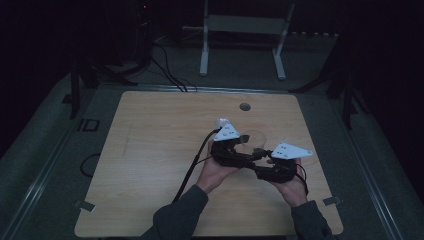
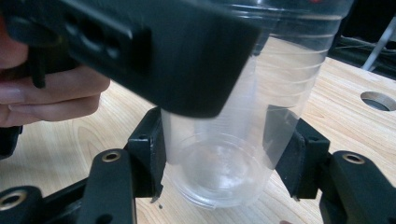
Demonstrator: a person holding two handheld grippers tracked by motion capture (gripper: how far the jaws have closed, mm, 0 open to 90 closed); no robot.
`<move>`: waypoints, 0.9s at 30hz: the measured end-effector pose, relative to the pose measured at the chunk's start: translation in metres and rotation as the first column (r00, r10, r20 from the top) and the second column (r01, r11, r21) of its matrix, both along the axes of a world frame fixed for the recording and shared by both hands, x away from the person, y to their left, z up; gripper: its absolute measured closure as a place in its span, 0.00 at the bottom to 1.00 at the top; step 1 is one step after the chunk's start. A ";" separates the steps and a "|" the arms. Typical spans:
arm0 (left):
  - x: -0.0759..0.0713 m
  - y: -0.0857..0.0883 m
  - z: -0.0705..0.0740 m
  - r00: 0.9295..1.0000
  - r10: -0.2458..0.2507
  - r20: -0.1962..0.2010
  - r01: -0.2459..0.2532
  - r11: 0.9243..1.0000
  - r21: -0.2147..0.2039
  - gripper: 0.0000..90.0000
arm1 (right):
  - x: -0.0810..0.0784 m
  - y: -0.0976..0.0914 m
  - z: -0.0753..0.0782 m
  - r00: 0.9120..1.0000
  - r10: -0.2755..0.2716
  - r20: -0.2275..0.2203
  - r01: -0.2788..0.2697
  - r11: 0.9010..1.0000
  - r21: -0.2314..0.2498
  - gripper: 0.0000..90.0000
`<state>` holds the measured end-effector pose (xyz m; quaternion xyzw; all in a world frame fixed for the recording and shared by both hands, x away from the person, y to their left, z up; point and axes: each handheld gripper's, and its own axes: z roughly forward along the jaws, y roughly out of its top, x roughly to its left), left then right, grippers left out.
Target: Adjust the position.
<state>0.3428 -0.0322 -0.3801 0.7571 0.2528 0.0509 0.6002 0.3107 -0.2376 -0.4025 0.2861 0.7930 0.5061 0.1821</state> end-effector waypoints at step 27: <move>-0.004 -0.002 0.000 0.999 0.029 0.033 -0.029 0.999 -0.027 0.30 | -0.003 0.000 -0.008 1.000 0.006 -0.005 -0.006 1.000 0.030 0.46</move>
